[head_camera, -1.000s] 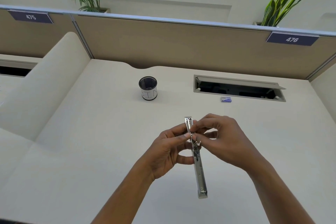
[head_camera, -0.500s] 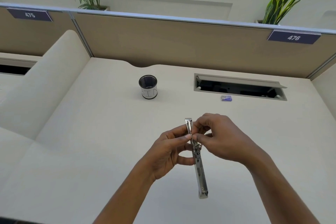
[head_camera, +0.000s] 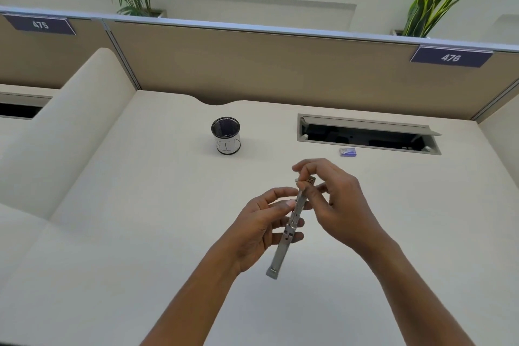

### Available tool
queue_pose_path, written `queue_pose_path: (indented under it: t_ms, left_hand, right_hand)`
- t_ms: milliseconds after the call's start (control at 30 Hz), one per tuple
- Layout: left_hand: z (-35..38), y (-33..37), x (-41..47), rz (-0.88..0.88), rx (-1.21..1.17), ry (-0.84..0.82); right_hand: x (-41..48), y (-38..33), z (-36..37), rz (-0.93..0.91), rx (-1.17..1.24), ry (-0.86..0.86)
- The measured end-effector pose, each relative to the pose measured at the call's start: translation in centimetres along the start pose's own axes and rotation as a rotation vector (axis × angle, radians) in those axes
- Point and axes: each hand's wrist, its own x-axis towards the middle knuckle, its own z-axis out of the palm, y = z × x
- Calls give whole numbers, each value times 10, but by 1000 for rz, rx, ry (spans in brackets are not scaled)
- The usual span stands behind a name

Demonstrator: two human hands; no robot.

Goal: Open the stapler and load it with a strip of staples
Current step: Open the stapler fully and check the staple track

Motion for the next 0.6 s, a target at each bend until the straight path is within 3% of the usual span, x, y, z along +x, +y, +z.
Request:
queue_pose_path:
  t_ms: [200,433,600]
  left_hand:
    - [-6,1,6,9,79,9]
    - [-22,3,11,138,644,68]
    - [-29,-12,32,391,908,165]
  right_hand:
    - [-5,19,10,-11,24,156]
    - [-14,42,20,201,170,334]
    - [-21,60,35,347,294,434]
